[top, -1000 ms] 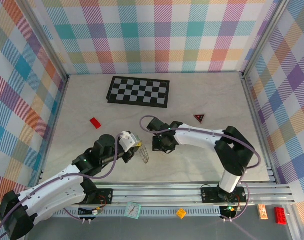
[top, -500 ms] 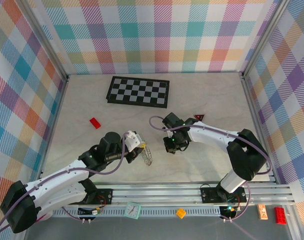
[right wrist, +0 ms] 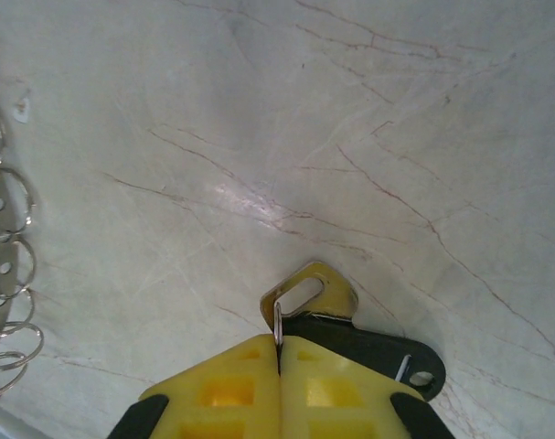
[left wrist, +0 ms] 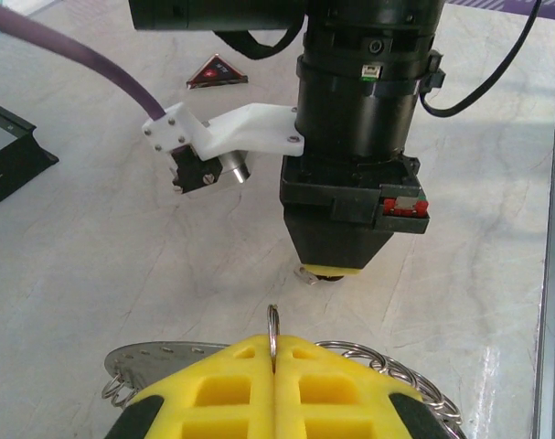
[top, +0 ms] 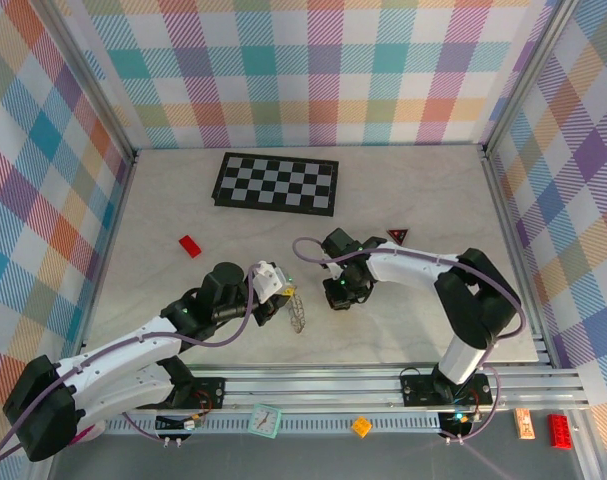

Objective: Put the keys on the keyring

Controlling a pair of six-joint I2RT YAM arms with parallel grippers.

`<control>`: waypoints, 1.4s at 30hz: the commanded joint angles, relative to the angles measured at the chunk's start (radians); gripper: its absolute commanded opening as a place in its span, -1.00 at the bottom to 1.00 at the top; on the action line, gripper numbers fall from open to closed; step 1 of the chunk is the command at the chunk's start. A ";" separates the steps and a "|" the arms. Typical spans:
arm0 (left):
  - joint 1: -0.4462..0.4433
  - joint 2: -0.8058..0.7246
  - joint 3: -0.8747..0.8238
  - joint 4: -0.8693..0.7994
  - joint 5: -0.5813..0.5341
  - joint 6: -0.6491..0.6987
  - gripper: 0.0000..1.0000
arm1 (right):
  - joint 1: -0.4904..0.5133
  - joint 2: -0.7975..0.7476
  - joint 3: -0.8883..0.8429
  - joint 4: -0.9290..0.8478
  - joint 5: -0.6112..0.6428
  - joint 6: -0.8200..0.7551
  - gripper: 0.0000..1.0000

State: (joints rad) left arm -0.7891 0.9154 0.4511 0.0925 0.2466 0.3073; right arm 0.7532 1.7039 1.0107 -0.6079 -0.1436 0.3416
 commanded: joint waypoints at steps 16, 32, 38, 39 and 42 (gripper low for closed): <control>0.002 0.002 0.037 0.052 0.030 0.015 -1.00 | -0.007 0.043 0.040 0.008 -0.003 -0.011 -0.62; 0.001 0.002 0.037 0.049 0.033 0.016 -1.00 | -0.006 0.057 0.055 -0.002 0.012 -0.009 -0.77; 0.002 0.000 0.037 0.047 0.032 0.016 -1.00 | -0.006 0.062 0.057 -0.009 0.013 -0.010 -0.75; 0.002 -0.001 0.037 0.047 0.033 0.016 -1.00 | -0.007 0.063 0.058 -0.010 0.013 -0.011 -0.75; 0.001 -0.002 0.037 0.047 0.034 0.016 -1.00 | -0.006 0.063 0.061 -0.013 0.016 -0.012 -0.77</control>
State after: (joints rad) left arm -0.7891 0.9211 0.4553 0.1055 0.2539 0.3077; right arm 0.7517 1.7515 1.0420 -0.6006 -0.1329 0.3317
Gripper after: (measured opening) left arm 0.042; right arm 0.116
